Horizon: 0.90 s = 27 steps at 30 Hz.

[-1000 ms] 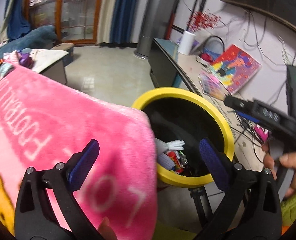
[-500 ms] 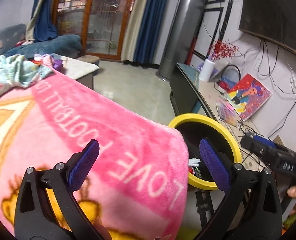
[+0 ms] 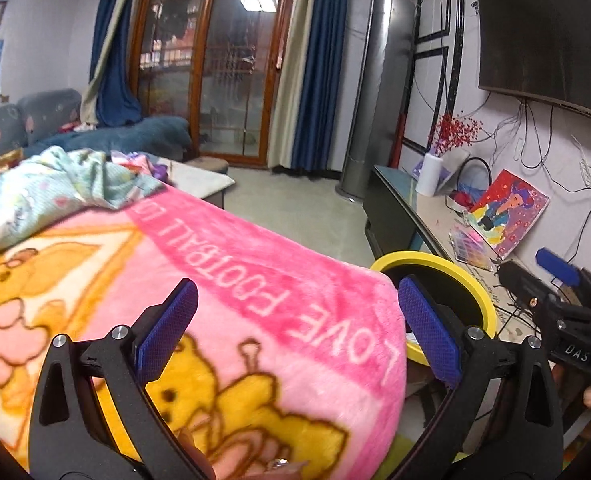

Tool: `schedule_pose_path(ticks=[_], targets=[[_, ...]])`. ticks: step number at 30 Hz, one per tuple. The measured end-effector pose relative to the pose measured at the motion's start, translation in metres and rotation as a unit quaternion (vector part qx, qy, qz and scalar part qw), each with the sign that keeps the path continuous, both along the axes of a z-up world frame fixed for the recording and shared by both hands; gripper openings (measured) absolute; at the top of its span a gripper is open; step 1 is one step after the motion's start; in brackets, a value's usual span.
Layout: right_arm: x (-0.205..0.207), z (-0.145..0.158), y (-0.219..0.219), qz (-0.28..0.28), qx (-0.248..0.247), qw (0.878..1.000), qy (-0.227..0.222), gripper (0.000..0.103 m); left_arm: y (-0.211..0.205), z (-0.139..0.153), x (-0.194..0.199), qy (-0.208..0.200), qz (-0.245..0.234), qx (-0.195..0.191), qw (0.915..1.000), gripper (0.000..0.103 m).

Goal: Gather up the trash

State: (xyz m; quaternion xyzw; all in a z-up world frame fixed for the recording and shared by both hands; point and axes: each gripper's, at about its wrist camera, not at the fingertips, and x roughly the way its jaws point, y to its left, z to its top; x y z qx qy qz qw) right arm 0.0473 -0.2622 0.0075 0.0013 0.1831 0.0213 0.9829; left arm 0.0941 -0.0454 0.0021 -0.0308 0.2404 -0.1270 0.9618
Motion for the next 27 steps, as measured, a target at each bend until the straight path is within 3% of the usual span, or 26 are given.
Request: schedule_pose_path(ticks=[6, 27], targets=[[-0.023, 0.002, 0.011, 0.007, 0.004, 0.999, -0.044, 0.097, 0.015, 0.001, -0.024, -0.018, 0.018, 0.006, 0.9997, 0.092], [-0.013, -0.01, 0.019, 0.023, 0.011, 1.0, -0.012, 0.097, 0.024, -0.001, -0.038, -0.028, 0.03, 0.003, 0.9991, 0.092]])
